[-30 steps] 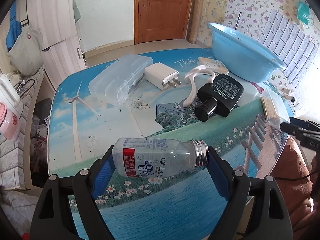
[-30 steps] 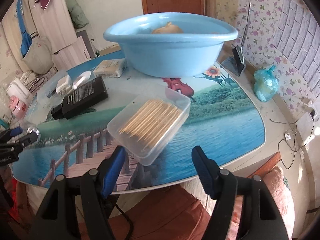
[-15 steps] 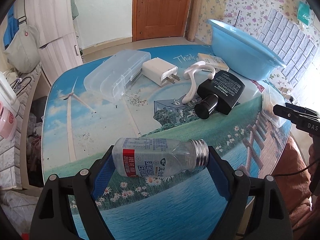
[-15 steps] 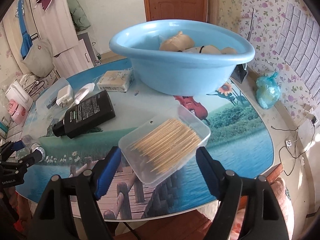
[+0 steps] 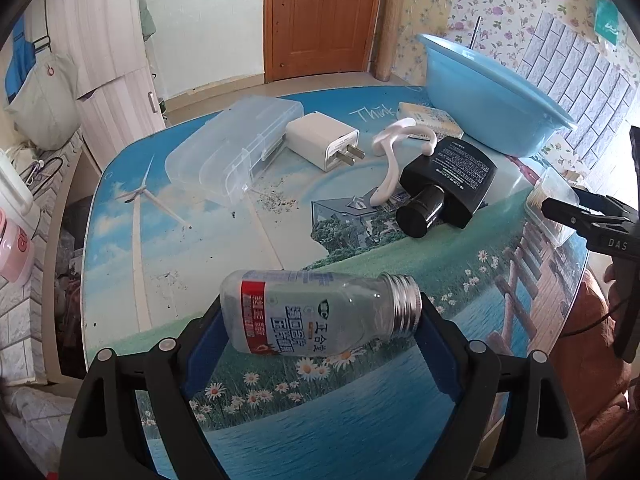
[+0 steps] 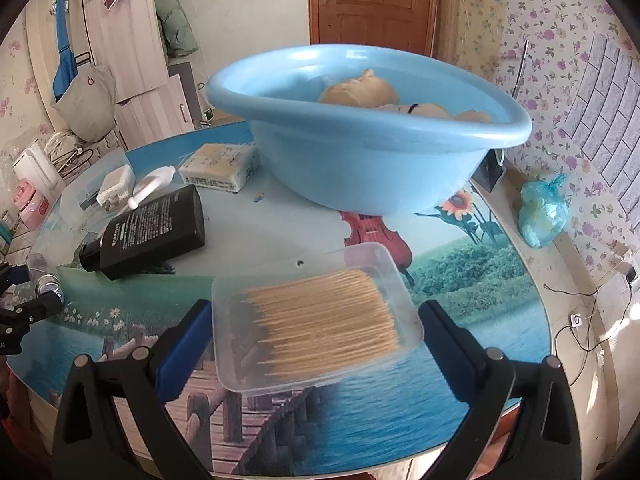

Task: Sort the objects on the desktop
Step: 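Grasp the clear toothpick box with the right tool while the left holds the bottle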

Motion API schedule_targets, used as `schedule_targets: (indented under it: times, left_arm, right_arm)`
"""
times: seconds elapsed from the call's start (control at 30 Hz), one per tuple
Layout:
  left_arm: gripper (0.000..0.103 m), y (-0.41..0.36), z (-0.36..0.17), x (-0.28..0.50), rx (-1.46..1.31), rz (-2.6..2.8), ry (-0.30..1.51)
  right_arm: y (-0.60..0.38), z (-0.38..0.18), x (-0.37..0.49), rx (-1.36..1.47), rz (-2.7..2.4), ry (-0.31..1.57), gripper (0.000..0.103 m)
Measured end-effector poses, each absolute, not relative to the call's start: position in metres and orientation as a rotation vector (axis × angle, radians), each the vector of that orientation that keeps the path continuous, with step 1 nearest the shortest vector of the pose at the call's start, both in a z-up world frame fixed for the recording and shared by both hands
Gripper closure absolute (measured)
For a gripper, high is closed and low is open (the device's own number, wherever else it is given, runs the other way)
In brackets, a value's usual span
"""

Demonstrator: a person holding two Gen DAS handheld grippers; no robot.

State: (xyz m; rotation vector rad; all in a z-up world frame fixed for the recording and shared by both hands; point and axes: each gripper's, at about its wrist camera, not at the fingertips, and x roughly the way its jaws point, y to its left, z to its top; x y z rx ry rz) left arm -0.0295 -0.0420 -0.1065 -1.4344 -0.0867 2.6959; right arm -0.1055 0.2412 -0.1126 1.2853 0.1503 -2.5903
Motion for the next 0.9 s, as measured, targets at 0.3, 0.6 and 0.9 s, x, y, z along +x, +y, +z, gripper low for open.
schedule_targets:
  times: [0.3, 0.6, 0.9]
  left_arm:
    - [0.018, -0.041, -0.103, -0.026, -1.412, 2.704, -0.096]
    - [0.018, -0.037, -0.103, -0.026, -1.418, 2.688, -0.074]
    - [0.018, -0.036, -0.104, -0.025, -1.426, 2.695, -0.058]
  right_arm:
    - [0.247, -0.111, -0.092, 1.275, -2.583, 0.073, 0.006]
    - [0.249, -0.109, -0.087, 1.302, -2.592, 0.077, 0.005]
    - [0.247, -0.112, -0.081, 1.291, -2.568, 0.127, 0.005]
